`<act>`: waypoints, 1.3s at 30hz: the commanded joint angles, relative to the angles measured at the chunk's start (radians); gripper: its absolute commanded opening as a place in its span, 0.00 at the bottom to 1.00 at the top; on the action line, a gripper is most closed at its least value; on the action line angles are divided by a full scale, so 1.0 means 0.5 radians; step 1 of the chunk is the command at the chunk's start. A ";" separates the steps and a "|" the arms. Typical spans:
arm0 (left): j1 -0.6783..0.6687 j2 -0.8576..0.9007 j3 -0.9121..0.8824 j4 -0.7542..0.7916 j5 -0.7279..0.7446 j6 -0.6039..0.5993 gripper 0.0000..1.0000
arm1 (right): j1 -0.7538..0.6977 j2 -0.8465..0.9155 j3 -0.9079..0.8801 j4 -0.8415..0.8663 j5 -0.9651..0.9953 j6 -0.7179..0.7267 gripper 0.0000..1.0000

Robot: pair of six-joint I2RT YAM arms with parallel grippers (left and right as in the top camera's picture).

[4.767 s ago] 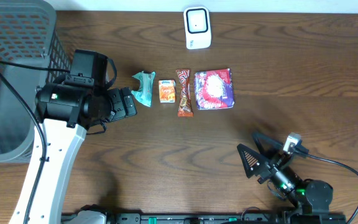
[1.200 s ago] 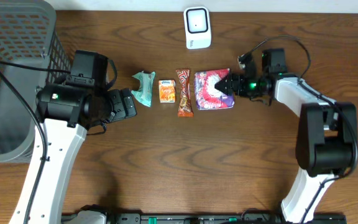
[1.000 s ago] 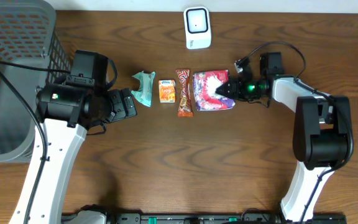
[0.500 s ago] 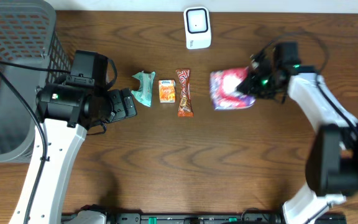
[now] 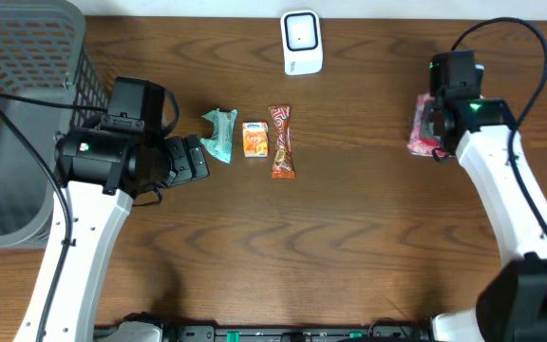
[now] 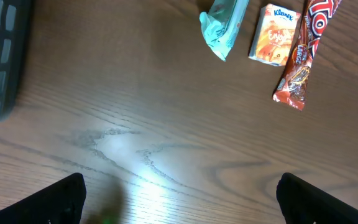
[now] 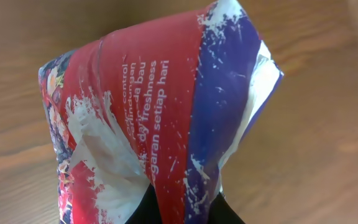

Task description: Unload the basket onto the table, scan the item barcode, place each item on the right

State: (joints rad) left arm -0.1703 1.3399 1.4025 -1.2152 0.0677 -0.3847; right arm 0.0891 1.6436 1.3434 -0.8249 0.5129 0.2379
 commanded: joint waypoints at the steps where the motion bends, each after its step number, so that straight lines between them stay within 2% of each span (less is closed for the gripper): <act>1: 0.008 0.009 -0.002 -0.007 -0.033 0.019 0.98 | 0.041 0.137 -0.023 0.013 0.272 0.062 0.01; 4: 0.008 0.009 -0.002 -0.007 -0.033 0.019 0.98 | 0.120 0.273 -0.023 0.014 0.280 0.060 0.02; 7: 0.008 0.009 -0.002 -0.006 -0.033 0.019 0.98 | 0.224 0.409 -0.023 0.050 0.282 0.036 0.09; 10: 0.008 0.009 -0.002 -0.006 -0.033 0.018 0.98 | 0.348 0.528 -0.022 0.101 0.283 0.016 0.25; 12: 0.008 0.009 -0.002 -0.006 -0.033 0.018 0.98 | 0.444 0.571 -0.022 0.126 0.276 0.018 0.31; 14: 0.008 0.009 -0.002 -0.006 -0.034 0.019 0.98 | 0.542 0.575 -0.021 0.171 0.242 0.018 0.51; 15: 0.008 0.009 -0.002 -0.006 -0.033 0.018 0.98 | 0.624 0.568 -0.011 0.213 0.212 0.018 0.66; 21: 0.008 0.009 -0.002 -0.006 -0.033 0.018 0.98 | 0.880 0.565 0.217 0.235 -0.036 0.017 0.76; 27: 0.008 0.009 -0.002 -0.006 -0.033 0.018 0.98 | 0.935 0.565 0.615 0.053 -0.153 0.018 0.82; 33: 0.008 0.009 -0.002 -0.007 -0.033 0.019 0.98 | 0.801 0.565 0.943 -0.331 -0.161 0.017 0.87; 36: 0.008 0.009 -0.002 -0.007 -0.033 0.019 0.98 | 0.592 0.565 0.970 -0.524 -0.366 0.014 0.89; 39: 0.008 0.009 -0.002 -0.006 -0.034 0.019 0.98 | 0.362 0.579 0.951 -0.580 -0.764 -0.098 0.98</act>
State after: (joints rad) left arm -0.1703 1.3399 1.4021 -1.2152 0.0677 -0.3847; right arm 0.3912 1.9240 1.8133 -1.0973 0.3416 0.2306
